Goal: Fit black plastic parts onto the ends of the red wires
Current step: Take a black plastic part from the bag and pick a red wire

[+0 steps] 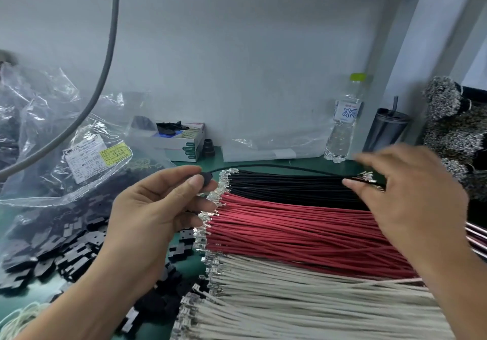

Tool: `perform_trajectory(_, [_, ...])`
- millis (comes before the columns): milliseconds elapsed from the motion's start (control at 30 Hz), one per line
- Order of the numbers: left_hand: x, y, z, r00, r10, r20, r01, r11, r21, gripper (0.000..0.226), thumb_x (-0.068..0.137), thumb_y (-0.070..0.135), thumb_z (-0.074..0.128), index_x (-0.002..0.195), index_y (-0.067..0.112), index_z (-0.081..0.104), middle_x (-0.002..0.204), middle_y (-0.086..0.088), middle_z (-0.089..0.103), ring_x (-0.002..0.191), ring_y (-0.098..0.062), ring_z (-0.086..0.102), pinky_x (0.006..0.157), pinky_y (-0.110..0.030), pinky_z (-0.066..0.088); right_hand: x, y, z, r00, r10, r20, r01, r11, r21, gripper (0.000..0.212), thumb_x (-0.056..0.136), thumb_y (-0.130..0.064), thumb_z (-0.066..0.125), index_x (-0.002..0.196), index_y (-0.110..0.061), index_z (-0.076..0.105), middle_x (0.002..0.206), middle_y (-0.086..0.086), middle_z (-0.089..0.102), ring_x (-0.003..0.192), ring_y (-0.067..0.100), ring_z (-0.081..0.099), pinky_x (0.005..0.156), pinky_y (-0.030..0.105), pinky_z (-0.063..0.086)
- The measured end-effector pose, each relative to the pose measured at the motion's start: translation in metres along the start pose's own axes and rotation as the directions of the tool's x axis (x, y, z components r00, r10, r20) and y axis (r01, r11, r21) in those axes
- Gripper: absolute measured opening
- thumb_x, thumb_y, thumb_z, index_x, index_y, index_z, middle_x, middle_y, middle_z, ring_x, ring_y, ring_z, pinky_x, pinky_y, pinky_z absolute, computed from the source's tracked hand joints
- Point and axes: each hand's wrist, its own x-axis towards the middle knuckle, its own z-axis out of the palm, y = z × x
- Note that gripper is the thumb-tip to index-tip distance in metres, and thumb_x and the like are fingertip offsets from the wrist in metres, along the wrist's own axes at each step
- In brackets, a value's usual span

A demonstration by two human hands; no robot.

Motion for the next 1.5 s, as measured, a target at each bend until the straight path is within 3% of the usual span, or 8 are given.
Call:
perform_trajectory(67, [0.001,-0.004,0.0,0.999,-0.034,-0.024,0.033,0.999,-0.024,0.031,0.071,0.022,0.079,0.098,0.007,0.08,0.099,-0.024,0.077,0.064,-0.021,0.072,0.05,-0.023,0.055,-0.002,-0.014,0.0,0.983,-0.098,-0.158,0.1,0.995,0.005,0.049,0.074,-0.034,0.085,0.119,-0.018,0.073,0.112,0.007,0.064,0.104,0.033,0.055,0.087,0.049,0.047])
perform_trajectory(133, [0.001,-0.007,0.001,0.998,-0.06,-0.034,0.059,0.998,-0.018,0.029,0.07,0.021,0.078,0.097,0.008,0.081,0.098,-0.023,0.078,0.062,-0.02,0.072,0.049,-0.023,0.055,-0.01,-0.045,0.0,0.955,-0.238,-0.178,0.269,0.948,0.171,0.031,0.08,-0.033,0.081,0.108,-0.02,0.077,0.105,0.002,0.064,0.096,0.025,0.056,0.082,0.042,0.047])
perform_trajectory(300, [0.001,-0.011,0.003,0.996,-0.081,-0.028,0.081,0.997,-0.008,0.03,0.066,0.024,0.081,0.093,0.012,0.082,0.096,-0.021,0.079,0.057,-0.017,0.07,0.048,-0.022,0.055,-0.036,-0.096,0.02,0.875,-0.434,0.212,0.331,0.858,0.392,0.02,0.088,-0.051,0.069,0.093,-0.033,0.078,0.084,-0.017,0.06,0.081,0.008,0.05,0.066,0.027,0.046])
perform_trajectory(700, [0.001,-0.003,-0.002,0.997,-0.06,-0.044,0.06,0.998,-0.002,0.042,0.06,0.029,0.084,0.097,0.009,0.081,0.097,-0.022,0.078,0.059,-0.019,0.07,0.049,-0.023,0.056,-0.036,-0.107,0.024,0.906,-0.357,0.23,0.238,0.876,0.42,0.01,0.086,-0.033,0.071,0.077,-0.031,0.071,0.078,-0.019,0.059,0.075,0.001,0.052,0.059,0.015,0.04])
perform_trajectory(900, [0.002,-0.002,-0.004,0.997,-0.061,-0.04,0.062,0.998,0.008,0.038,0.062,0.03,0.084,0.095,0.011,0.081,0.098,-0.022,0.078,0.059,-0.019,0.07,0.05,-0.023,0.056,-0.037,-0.106,0.023,0.884,-0.418,0.209,0.32,0.868,0.38,0.014,0.092,-0.041,0.067,0.083,-0.031,0.071,0.081,-0.017,0.059,0.077,0.004,0.051,0.06,0.023,0.046])
perform_trajectory(1067, [0.002,-0.001,-0.006,0.998,-0.06,-0.035,0.06,0.998,0.005,0.035,0.065,0.029,0.083,0.095,0.011,0.082,0.098,-0.024,0.077,0.059,-0.02,0.07,0.05,-0.024,0.055,-0.031,-0.091,0.02,0.93,-0.33,0.163,0.2,0.824,0.531,0.009,0.097,-0.031,0.064,0.098,-0.032,0.073,0.089,-0.019,0.063,0.084,0.0,0.06,0.072,0.019,0.05])
perform_trajectory(1167, [0.0,0.0,-0.005,0.996,-0.091,0.015,0.091,0.996,-0.021,0.036,0.067,0.026,0.082,0.098,0.008,0.081,0.096,-0.026,0.076,0.058,-0.021,0.068,0.05,-0.024,0.055,-0.029,-0.084,0.017,0.959,-0.251,0.129,0.101,0.732,0.674,0.017,0.098,-0.024,0.063,0.106,-0.033,0.074,0.091,-0.019,0.062,0.089,0.003,0.063,0.075,0.019,0.049])
perform_trajectory(1500, [-0.012,0.002,0.007,0.95,-0.214,0.229,0.227,0.973,-0.034,0.035,0.073,0.02,0.076,0.105,0.006,0.08,0.086,-0.025,0.074,0.055,-0.024,0.067,0.053,-0.027,0.057,-0.032,-0.084,0.008,0.973,-0.224,0.061,0.118,0.702,0.702,0.011,0.094,-0.038,0.06,0.087,-0.034,0.068,0.087,-0.018,0.06,0.082,0.01,0.062,0.066,0.03,0.049])
